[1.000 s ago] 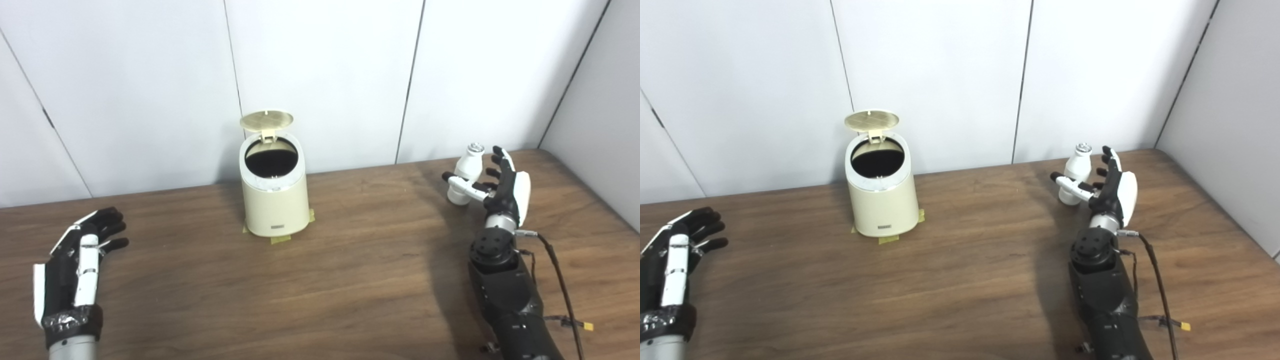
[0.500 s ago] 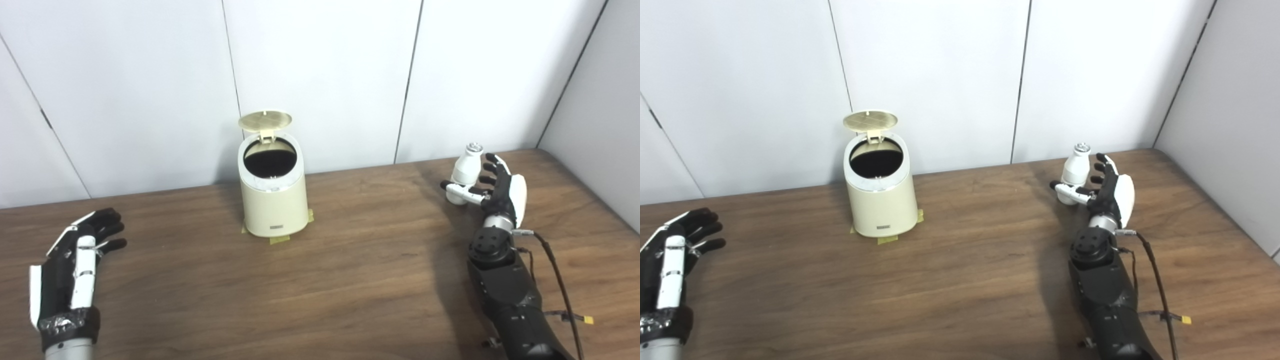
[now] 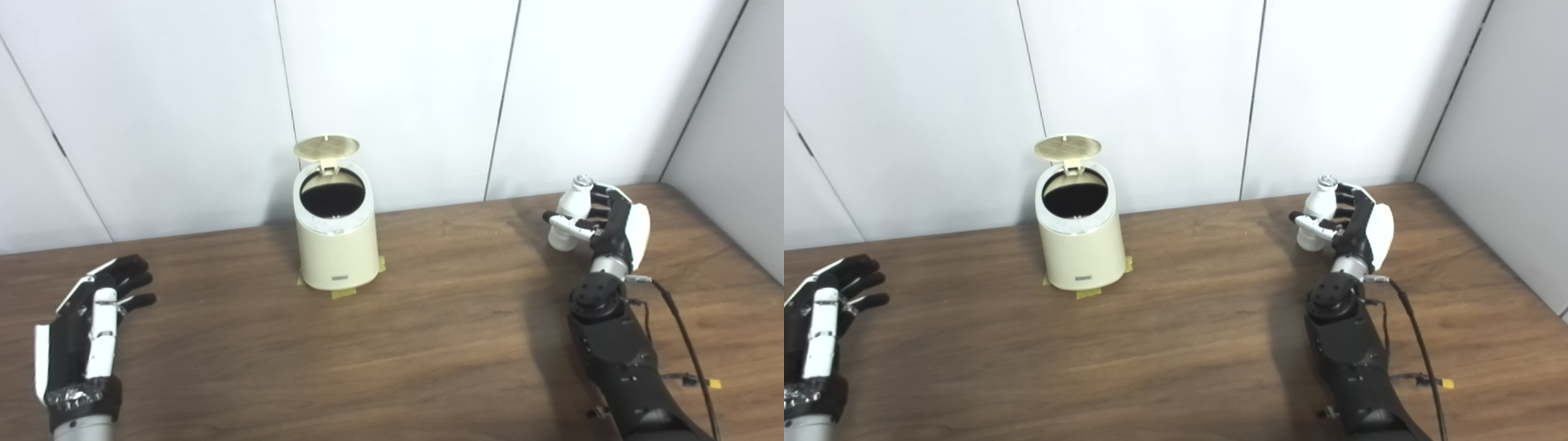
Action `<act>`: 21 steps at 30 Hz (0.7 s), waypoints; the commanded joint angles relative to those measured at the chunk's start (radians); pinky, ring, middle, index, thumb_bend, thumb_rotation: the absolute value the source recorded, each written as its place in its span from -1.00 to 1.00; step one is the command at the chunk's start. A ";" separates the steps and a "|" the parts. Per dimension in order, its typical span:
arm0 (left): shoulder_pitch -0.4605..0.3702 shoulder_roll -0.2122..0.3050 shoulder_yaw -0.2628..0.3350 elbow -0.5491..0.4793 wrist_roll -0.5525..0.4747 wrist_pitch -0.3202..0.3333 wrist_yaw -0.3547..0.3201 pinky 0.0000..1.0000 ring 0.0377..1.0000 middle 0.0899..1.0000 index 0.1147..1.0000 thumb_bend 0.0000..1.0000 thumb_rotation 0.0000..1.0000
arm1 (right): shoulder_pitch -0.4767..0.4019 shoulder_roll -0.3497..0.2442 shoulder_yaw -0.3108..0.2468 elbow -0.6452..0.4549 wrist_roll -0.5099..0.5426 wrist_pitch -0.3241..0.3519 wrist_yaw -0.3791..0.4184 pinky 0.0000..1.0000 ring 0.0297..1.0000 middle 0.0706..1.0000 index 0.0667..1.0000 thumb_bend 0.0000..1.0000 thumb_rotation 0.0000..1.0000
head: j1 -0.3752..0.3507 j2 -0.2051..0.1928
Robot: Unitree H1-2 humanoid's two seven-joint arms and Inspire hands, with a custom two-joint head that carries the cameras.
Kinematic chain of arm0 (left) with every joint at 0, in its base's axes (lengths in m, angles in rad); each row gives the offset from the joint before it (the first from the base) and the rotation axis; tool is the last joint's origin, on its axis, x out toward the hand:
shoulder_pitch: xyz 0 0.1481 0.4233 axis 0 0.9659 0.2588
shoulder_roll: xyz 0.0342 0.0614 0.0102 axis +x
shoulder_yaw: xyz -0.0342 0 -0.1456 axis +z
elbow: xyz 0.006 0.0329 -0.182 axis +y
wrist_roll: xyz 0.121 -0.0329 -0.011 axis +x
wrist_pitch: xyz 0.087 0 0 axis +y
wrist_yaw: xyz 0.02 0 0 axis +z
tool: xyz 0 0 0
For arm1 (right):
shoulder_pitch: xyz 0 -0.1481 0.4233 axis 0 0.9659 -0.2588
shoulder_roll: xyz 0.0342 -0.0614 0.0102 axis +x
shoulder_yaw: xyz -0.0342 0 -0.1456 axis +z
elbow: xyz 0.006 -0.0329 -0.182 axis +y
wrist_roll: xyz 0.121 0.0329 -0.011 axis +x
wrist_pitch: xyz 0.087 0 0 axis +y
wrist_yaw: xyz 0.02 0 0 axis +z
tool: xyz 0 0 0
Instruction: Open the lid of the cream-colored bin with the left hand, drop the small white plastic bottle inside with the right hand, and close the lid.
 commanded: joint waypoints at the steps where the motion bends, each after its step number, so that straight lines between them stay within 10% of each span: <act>1: -0.019 0.006 -0.002 -0.045 0.009 -0.011 0.002 0.25 0.40 0.36 0.30 -0.50 0.43 | -0.060 -0.042 0.006 -0.016 -0.004 -0.061 -0.012 -0.24 -0.16 -0.08 -0.10 0.04 -1.00 | 0.001 0.001; 21: -0.018 0.002 -0.015 -0.041 0.019 0.010 0.003 0.33 0.45 0.41 0.34 -0.53 0.42 | -0.038 -0.037 0.012 -0.090 0.019 -0.038 0.015 -0.23 -0.14 -0.06 -0.12 0.04 -1.00 | -0.003 -0.002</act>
